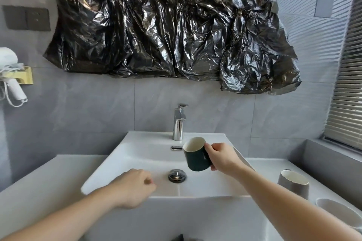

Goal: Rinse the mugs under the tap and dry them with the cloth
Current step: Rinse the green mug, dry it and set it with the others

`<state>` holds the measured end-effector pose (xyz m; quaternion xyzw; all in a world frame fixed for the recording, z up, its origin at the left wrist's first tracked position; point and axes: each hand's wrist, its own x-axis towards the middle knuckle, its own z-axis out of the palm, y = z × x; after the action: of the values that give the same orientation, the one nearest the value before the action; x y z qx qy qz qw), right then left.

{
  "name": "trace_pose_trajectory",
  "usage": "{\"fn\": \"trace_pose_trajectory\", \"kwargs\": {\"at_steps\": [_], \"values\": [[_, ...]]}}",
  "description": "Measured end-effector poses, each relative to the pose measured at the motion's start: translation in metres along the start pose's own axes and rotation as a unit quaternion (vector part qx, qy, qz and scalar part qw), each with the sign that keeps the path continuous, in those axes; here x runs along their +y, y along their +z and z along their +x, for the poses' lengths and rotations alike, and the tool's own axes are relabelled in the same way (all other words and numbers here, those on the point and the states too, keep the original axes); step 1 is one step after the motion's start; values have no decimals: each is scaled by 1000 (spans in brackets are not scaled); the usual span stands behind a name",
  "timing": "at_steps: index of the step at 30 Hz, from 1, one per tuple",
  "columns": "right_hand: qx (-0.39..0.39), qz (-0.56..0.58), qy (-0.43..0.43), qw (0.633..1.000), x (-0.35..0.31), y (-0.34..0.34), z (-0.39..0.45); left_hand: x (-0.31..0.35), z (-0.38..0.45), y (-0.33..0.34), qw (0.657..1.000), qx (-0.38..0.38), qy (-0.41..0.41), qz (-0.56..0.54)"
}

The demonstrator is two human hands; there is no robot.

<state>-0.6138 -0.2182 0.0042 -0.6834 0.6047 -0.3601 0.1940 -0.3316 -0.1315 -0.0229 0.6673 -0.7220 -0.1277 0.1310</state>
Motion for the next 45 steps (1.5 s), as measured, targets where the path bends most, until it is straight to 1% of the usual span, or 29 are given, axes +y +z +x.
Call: {"fn": "trace_pose_trajectory", "kwargs": {"at_steps": [4, 7, 9, 12, 16, 21, 25, 32, 40, 45], "values": [[25, -113, -32, 993, -6, -26, -21, 1, 0, 8, 1000, -16, -7, -18], [26, -201, -65, 977, -12, -39, -34, 1, 3, 10, 999, -18, -14, -26], [17, -274, -91, 957, -15, -45, -41, -1, 4, 11, 999, -17, -17, -25], [-2, -380, -134, 915, -16, -50, -49, -2, 4, 12, 999, -13, -25, -33], [-41, -468, -166, 867, -18, -53, -52, -1, 4, 12, 999, -10, -31, -34], [-62, -523, -189, 829, -21, -58, -55, 0, 5, 11, 999, -6, -34, -30], [-51, -561, -205, 800, -29, -59, -56, 1, 4, 10, 999, 0, -37, -25], [-37, -599, -233, 765, -37, -58, -62, 0, 2, 10, 999, -1, -33, -21], [-44, -608, -250, 753, -37, -53, -66, 0, 2, 9, 999, -3, -33, -21], [-37, -584, -253, 770, -30, -49, -67, 1, 0, 9, 999, 0, -39, -18]]}}
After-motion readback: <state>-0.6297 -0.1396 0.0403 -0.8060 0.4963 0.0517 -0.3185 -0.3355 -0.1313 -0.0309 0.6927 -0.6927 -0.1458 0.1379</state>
